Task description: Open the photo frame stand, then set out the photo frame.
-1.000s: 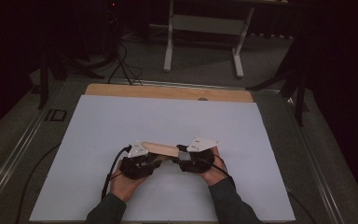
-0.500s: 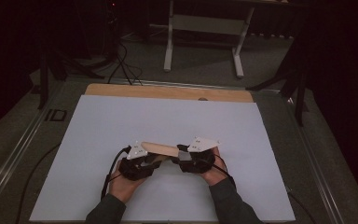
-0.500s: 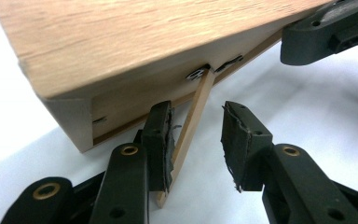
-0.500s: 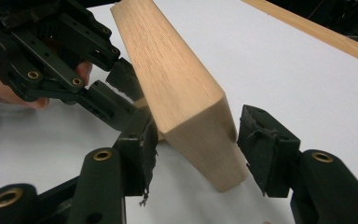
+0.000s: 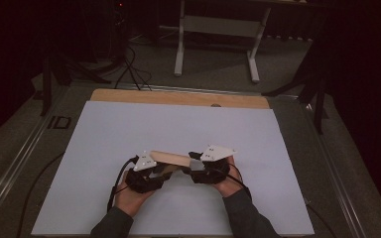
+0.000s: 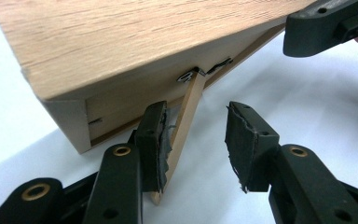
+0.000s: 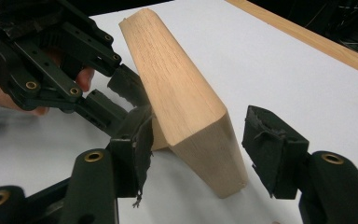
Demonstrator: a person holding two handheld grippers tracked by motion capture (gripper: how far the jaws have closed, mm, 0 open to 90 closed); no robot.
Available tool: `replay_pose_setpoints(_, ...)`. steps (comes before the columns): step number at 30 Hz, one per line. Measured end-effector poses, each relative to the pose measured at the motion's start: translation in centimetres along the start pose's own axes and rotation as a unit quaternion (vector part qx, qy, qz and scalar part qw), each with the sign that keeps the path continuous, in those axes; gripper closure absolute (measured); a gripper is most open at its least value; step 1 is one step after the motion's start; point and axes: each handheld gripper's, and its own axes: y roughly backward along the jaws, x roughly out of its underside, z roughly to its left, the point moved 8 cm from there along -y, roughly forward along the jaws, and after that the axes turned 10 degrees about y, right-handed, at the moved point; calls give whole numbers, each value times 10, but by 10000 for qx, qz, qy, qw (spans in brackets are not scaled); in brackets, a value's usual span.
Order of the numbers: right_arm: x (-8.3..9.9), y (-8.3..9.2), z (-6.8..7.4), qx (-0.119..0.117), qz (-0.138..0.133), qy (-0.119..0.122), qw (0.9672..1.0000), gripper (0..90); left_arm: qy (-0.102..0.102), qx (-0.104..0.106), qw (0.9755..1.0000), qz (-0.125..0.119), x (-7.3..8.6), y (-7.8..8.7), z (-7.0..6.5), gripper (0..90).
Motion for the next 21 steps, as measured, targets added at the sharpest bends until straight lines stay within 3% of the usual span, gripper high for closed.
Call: replay_pose_setpoints(21, -4, 5, -2, -9, -149, -129, 9998, 404, -27, -11, 10000, 30, 2, 2, 1, 595)
